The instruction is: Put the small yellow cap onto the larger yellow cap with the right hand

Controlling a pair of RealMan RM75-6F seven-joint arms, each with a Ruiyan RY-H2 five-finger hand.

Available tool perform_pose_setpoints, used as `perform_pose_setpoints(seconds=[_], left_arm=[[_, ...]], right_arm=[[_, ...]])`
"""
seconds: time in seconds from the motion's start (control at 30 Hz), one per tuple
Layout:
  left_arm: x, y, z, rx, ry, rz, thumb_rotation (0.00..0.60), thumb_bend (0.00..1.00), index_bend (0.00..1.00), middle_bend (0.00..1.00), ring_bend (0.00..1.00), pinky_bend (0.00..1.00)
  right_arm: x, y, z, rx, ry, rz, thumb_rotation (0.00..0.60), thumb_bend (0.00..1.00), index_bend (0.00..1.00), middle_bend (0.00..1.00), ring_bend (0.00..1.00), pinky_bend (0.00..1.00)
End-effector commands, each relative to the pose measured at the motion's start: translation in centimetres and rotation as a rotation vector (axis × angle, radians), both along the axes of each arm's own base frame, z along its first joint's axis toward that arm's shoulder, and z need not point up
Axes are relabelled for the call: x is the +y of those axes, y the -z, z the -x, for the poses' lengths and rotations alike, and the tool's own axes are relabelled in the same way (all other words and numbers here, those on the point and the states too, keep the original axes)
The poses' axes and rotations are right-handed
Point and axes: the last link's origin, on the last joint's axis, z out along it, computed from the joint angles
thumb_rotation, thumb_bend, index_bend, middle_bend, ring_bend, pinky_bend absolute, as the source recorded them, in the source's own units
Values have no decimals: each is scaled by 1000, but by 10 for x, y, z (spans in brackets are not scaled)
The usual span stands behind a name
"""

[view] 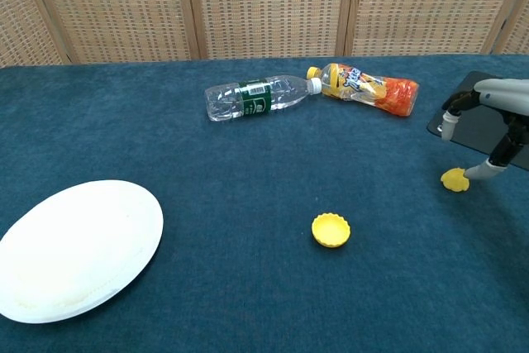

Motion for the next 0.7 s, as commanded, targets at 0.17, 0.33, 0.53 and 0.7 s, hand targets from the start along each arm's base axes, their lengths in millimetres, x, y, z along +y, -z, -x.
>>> perform_pose_setpoints(seconds=[0.17, 0.33, 0.53, 0.7], left_arm=[[0, 1, 0, 3, -1, 5, 600, 160, 0, 0, 0, 0], [0, 1, 0, 2, 2, 4, 600, 160, 0, 0, 0, 0], [0, 1, -1, -8, 4, 12, 600, 160, 0, 0, 0, 0], [0, 4, -2, -1, 8, 22, 600, 159, 0, 0, 0, 0]], right_arm=[[0, 11, 9, 28, 37, -17, 600, 170, 378, 94, 0, 62], [-2, 15, 9, 35, 37, -15, 600, 170, 378, 94, 0, 64], [-4, 22, 15, 43, 64, -26, 600, 170, 385, 96, 0, 67], [-8, 28, 20, 52, 78, -34, 600, 171, 400, 101, 0, 73]])
